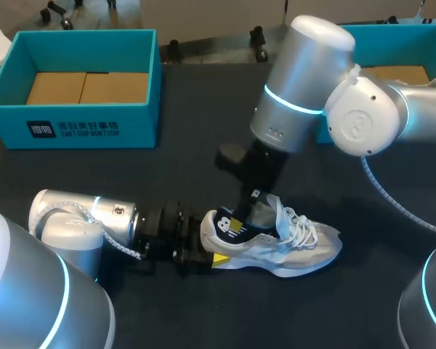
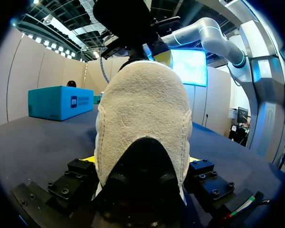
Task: Take the shoe out of the shoebox, open the shoe tongue, remove and reinsert the insole, then place the shoe into the shoebox
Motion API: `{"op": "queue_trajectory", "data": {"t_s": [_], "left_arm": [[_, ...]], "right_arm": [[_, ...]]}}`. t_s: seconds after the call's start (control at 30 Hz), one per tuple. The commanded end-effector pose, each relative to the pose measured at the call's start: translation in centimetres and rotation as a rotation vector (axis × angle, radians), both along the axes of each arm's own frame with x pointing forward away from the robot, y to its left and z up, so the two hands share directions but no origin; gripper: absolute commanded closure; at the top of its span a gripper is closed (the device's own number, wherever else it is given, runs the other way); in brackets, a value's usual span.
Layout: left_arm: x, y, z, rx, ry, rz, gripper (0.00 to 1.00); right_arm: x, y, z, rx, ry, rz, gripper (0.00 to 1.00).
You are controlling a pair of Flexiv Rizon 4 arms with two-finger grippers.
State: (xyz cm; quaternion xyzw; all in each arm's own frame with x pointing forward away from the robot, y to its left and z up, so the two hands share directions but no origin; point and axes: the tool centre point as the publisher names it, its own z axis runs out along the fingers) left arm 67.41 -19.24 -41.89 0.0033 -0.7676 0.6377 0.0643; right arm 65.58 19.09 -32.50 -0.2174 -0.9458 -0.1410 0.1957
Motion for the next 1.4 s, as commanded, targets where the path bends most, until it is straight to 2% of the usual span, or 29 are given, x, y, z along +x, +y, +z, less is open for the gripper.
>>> {"op": "queue_trajectory", "data": {"t_s": [0.03, 0.23, 0.3, 0.33, 0.4, 0.43, 0.6, 0.73, 0.9, 0.97, 1.2, 1.4], "left_arm": [[0.1, 0.0, -0.1, 0.002, 0.001, 0.0, 1.0], [0.1, 0.0, -0.1, 0.002, 0.001, 0.0, 1.0], [0.1, 0.0, -0.1, 0.002, 0.001, 0.0, 1.0], [0.1, 0.0, -0.1, 0.002, 0.001, 0.0, 1.0], [0.1, 0.0, -0.1, 0.002, 0.001, 0.0, 1.0], [0.1, 0.0, -0.1, 0.002, 0.001, 0.0, 1.0], [0.1, 0.0, -0.1, 0.002, 0.001, 0.0, 1.0], [0.1, 0.0, -0.1, 0.002, 0.001, 0.0, 1.0], [0.1, 0.0, -0.1, 0.002, 0.001, 0.0, 1.0], [0.1, 0.0, -0.1, 0.002, 0.001, 0.0, 1.0], [0.1, 0.0, -0.1, 0.002, 0.001, 0.0, 1.0], [0.1, 0.0, -0.1, 0.002, 0.001, 0.0, 1.0]], "right_arm": [[-0.1, -0.3, 0.7, 0.011, -0.023, 0.059, 1.0], [0.4, -0.1, 1.4, 0.018, -0.044, 0.155, 1.0], [0.6, 0.1, 1.5, 0.044, -0.081, 0.214, 1.0], [0.8, 0.1, 1.6, 0.038, -0.066, 0.231, 1.0], [1.0, 0.2, 1.6, 0.057, -0.089, 0.279, 1.0], [1.2, 0.3, 1.6, 0.049, -0.067, 0.294, 1.0], [1.6, 0.8, 1.6, 0.077, -0.09, 0.391, 1.0], [1.4, 0.7, 1.6, 0.081, -0.097, 0.408, 1.0], [1.8, 1.4, 2.0, 0.099, -0.145, 0.479, 1.0], [1.8, 1.5, 2.0, 0.089, -0.132, 0.476, 1.0], [1.6, 1.8, 2.6, 0.119, -0.208, 0.547, 1.0], [1.2, 1.4, 2.4, 0.123, -0.201, 0.529, 1.0]]}}
